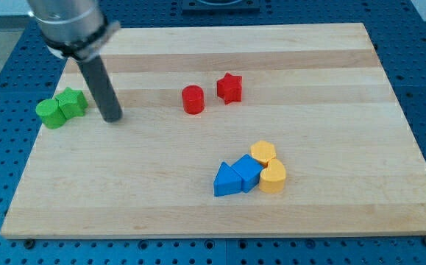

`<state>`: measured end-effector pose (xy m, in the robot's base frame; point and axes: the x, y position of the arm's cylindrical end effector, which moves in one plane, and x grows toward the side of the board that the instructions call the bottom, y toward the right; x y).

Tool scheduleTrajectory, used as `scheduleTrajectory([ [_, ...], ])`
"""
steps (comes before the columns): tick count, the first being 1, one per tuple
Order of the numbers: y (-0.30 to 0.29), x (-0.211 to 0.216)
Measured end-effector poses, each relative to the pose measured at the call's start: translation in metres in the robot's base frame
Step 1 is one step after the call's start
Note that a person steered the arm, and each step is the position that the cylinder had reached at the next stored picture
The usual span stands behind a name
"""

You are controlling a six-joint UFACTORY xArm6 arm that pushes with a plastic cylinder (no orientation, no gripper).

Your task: Move the red star into the red circle

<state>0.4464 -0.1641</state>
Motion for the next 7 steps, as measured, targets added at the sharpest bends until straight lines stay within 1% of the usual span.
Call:
scheduleTrajectory([
  [1, 0.074, 0.026],
  [2, 0.174, 0.017],
  [3, 0.257, -0.01],
  [4, 0.274, -0.037],
  [7, 0.237, -0.079],
])
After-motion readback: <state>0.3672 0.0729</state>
